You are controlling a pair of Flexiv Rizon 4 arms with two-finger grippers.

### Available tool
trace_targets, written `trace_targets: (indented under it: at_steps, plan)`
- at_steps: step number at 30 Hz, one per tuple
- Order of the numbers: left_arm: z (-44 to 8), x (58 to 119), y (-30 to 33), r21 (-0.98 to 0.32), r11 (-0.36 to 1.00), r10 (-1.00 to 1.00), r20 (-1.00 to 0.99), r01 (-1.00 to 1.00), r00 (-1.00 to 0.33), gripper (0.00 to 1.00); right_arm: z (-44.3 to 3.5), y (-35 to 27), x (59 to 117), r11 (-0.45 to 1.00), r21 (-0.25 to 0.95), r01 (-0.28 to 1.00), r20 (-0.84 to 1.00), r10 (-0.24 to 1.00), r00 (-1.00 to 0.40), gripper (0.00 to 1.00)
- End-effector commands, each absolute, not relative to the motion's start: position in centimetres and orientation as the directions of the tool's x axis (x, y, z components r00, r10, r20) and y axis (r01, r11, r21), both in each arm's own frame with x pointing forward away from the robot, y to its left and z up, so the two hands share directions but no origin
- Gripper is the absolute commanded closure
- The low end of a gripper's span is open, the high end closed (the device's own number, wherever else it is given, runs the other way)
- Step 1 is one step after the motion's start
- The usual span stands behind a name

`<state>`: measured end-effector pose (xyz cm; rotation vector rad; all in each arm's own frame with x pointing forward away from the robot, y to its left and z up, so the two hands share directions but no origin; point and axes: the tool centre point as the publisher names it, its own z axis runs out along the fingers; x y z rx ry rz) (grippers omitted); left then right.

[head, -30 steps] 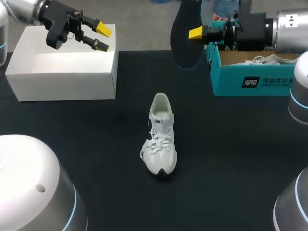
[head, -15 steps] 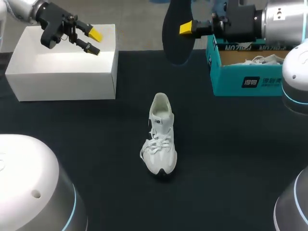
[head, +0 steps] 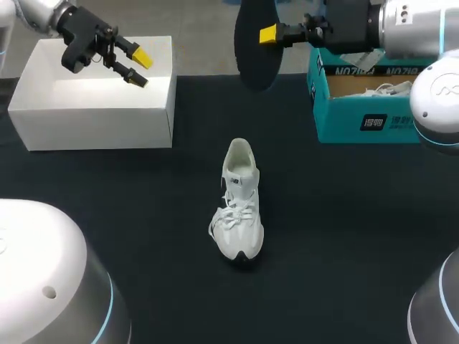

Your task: Take the shoe out of the shoebox, open the shoe tongue, remove and reinsert the insole, then place the shoe into the shoebox

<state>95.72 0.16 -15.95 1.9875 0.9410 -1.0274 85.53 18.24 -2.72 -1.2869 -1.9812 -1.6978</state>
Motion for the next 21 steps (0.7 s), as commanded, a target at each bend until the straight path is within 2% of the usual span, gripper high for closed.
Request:
trace_targets:
  at_steps: [1, 11, 14, 21]
  plan:
    - [-15.9, 95.7, 0.2, 0.248, -0.494, 0.282, -0.861, 0.833, 0.424, 0.00, -2.9, 18.6, 85.5, -0.064, 0.683, 0.728, 0.666, 0.464, -0.584, 1.00]
    - [-15.9, 95.7, 0.2, 0.248, -0.494, 0.282, -0.861, 0.833, 0.424, 0.00, -2.9, 18.6, 85.5, -0.064, 0.683, 0.728, 0.666, 0.464, -0.584, 1.00]
    - [-15.9, 95.7, 0.2, 0.248, -0.494, 0.282, -0.861, 0.833, 0.424, 0.00, -3.0, 19.6, 86.8, -0.092, 0.717, 0.690, 0.665, 0.384, -0.640, 1.00]
    - [-15.9, 95.7, 0.2, 0.248, -0.494, 0.282, -0.861, 0.833, 0.424, 0.00, -5.2, 20.8, 88.9, -0.080, 0.756, 0.649, 0.634, 0.338, -0.696, 1.00]
